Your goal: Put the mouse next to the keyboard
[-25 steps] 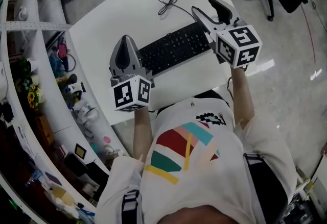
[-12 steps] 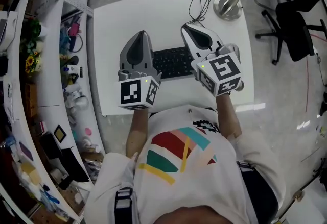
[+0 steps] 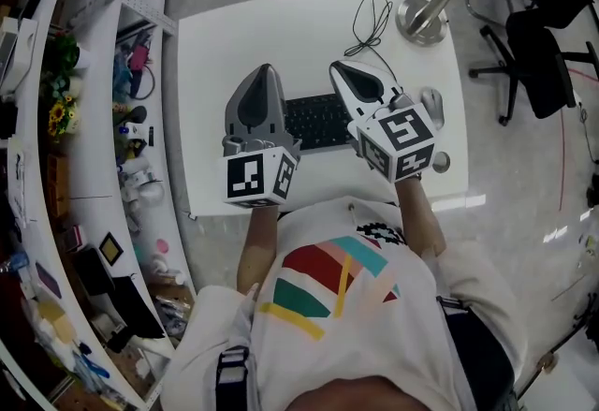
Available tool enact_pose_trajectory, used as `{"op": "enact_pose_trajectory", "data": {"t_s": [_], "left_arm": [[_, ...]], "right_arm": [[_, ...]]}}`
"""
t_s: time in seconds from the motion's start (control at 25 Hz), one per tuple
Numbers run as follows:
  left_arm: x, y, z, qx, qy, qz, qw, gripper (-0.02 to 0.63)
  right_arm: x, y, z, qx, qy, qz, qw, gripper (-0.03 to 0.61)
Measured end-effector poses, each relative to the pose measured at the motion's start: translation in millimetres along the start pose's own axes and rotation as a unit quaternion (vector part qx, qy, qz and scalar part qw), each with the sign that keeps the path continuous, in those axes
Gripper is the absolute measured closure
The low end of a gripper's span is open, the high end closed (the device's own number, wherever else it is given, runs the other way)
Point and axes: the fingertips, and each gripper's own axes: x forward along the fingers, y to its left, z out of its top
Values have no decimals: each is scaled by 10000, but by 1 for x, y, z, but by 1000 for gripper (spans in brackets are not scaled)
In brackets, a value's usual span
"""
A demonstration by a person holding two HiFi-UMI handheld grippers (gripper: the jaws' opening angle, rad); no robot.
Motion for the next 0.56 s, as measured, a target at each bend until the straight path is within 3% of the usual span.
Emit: {"op": "enact_pose_trajectory", "data": {"t_s": [0.24,0.56], "left_arm": [[2,-2,-5,-17,55,-63,10000,569],[-1,7,-5,-42,67,-70,9999,569]], "right_arm": [[3,-5,-11,69,117,-61,9999,566],[9,10,-9,-235,168,-45,9996,566]]}}
